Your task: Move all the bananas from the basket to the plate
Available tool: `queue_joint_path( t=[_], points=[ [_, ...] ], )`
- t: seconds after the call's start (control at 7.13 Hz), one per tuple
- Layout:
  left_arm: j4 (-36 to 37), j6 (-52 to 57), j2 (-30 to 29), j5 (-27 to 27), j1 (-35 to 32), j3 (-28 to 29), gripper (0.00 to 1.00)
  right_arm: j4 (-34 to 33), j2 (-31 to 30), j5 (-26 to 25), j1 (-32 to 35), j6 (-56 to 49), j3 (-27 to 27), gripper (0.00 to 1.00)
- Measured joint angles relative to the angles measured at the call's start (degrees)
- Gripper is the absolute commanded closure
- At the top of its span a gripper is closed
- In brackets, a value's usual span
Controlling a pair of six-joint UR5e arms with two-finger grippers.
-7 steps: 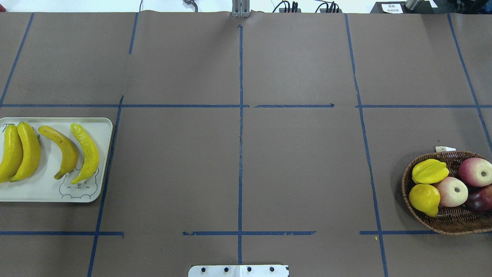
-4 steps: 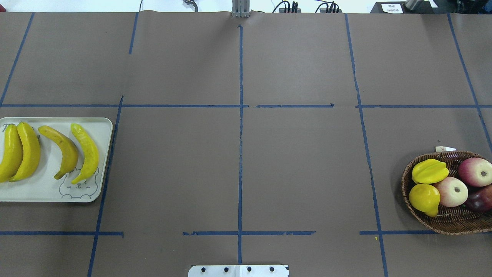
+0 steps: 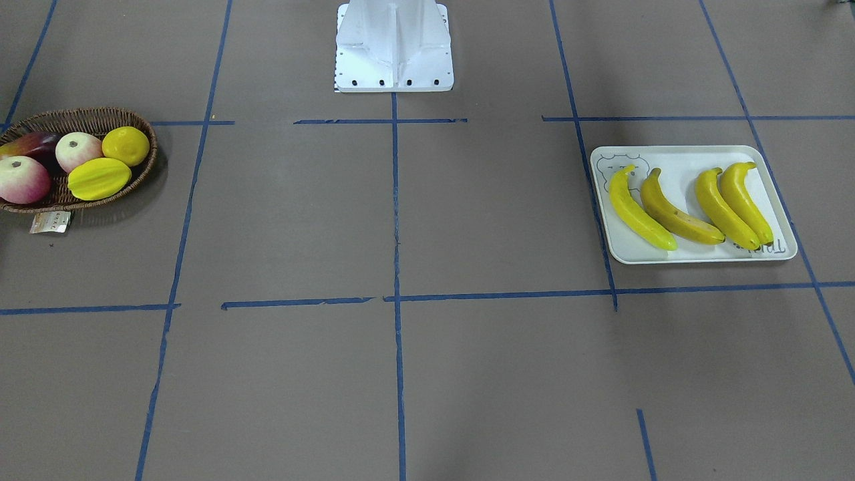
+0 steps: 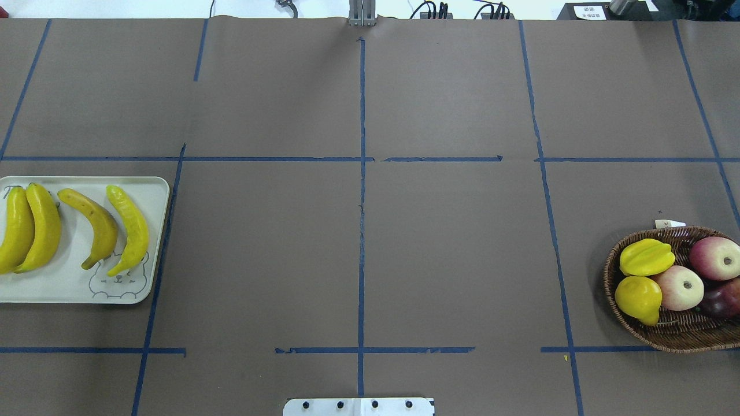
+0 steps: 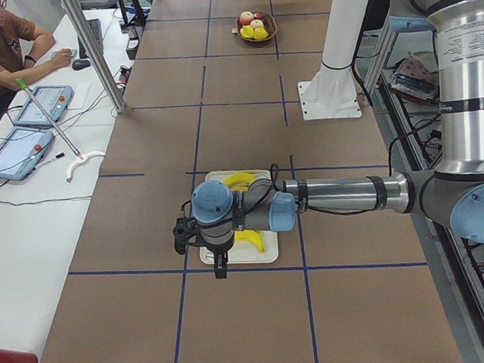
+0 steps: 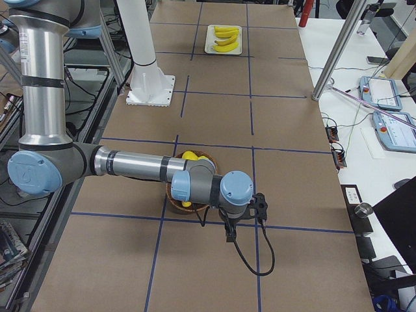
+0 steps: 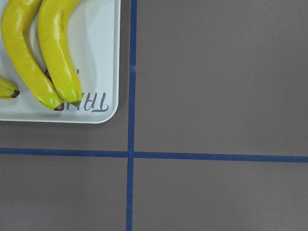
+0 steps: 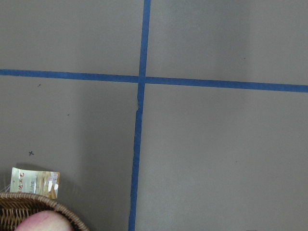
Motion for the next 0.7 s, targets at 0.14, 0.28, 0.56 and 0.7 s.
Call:
queue_joint_path(
  t=[0.14,0.28,0.56,0.7],
  points=[
    [0.00,0.00,0.00,0.04,0.00,0.00,0.00,0.01,0.04,0.00,0.00,0.02,0.19,0.00],
    [0.00,0.00,0.00,0.06,0.00,0.00,0.00,0.01,0.06,0.00,0.00,0.06,0.39,0.00],
    [0.00,0.00,0.00,0.06,0.00,0.00,0.00,0.01,0.07,0.00,0.07,0.03,0.50,0.00],
    [0.00,0.00,0.00,0.07,0.00,0.00,0.00,0.01,0.07,0.00,0.12,0.01,0.71,0.00]
  ],
)
